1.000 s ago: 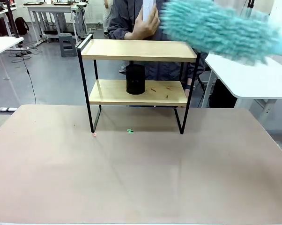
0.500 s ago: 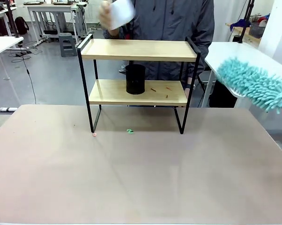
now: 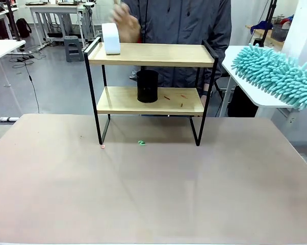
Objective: Clean the shelf.
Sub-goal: Clean the remaining tier of the Shelf with the Duster once objects are removed.
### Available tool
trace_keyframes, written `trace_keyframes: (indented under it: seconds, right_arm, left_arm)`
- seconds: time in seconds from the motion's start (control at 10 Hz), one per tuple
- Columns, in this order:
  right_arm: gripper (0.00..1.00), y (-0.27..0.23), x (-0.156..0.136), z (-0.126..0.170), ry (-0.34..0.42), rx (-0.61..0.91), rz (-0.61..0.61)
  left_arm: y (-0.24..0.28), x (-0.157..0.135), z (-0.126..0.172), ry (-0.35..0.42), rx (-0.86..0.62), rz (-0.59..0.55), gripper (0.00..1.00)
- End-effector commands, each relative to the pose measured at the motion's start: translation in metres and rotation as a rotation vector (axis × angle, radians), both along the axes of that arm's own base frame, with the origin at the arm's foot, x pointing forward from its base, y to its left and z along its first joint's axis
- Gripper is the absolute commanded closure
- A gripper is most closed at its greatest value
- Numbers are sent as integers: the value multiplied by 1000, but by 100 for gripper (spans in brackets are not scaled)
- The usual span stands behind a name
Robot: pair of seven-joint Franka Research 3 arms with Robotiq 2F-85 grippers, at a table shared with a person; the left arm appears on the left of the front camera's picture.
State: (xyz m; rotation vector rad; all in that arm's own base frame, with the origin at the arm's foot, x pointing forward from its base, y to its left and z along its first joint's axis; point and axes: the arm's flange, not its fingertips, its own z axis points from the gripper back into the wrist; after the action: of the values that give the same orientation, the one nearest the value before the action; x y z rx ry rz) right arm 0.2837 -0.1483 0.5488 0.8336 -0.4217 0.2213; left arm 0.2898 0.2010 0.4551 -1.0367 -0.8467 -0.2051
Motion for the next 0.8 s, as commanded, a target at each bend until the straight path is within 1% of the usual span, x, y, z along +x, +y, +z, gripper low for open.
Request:
trace_keyframes:
  seconds: [0.0, 0.7]
  right_arm:
    - [88, -3, 2, -4, -12, -8, 13]
    - [88, -3, 2, -4, -12, -8, 13]
  left_arm:
    - [-2, 0, 1, -30, -7, -2, 0]
    - [-2, 0, 1, -30, -7, -2, 0]
